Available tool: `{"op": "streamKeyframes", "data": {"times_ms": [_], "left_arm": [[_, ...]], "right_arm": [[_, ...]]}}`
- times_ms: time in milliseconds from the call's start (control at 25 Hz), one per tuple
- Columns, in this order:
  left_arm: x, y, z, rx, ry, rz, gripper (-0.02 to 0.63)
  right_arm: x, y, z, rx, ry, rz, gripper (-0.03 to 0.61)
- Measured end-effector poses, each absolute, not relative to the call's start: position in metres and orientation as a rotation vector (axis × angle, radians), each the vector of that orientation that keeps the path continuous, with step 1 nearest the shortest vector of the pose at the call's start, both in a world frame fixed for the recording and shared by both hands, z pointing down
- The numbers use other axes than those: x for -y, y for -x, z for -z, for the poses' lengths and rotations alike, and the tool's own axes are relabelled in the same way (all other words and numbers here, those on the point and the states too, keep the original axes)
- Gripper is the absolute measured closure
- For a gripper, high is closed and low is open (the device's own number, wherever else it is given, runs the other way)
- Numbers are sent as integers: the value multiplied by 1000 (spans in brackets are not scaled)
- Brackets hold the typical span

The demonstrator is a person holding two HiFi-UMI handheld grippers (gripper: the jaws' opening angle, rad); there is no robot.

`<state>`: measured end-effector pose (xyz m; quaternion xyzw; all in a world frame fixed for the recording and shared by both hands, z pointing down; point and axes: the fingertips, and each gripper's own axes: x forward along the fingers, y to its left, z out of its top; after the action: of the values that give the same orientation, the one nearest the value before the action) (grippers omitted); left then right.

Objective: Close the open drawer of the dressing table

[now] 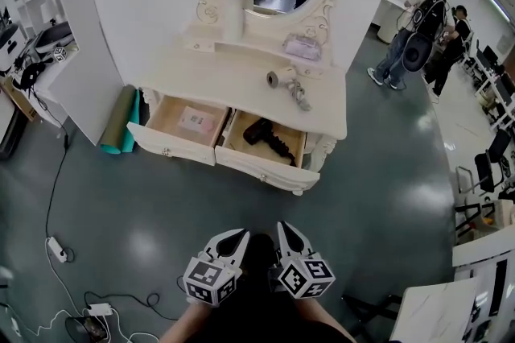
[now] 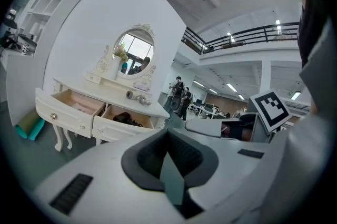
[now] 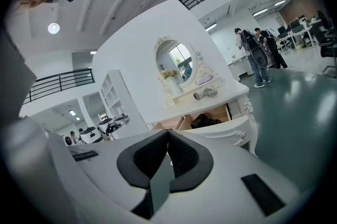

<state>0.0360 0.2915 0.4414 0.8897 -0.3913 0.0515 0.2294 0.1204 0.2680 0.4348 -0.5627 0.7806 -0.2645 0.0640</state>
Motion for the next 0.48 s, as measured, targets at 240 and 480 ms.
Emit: {"op": "streamKeyframes", "data": {"times_ms": [240,480], "left_arm": [[-276,-27,-451,1129,-2423,-155,618],[-252,-28,-457,1146,-2410,-178,618]], "right_arm": [[-250,-114,-444,-2389,1661,819,561],[-227,-123,-456,-2379,1676,864,561]]}}
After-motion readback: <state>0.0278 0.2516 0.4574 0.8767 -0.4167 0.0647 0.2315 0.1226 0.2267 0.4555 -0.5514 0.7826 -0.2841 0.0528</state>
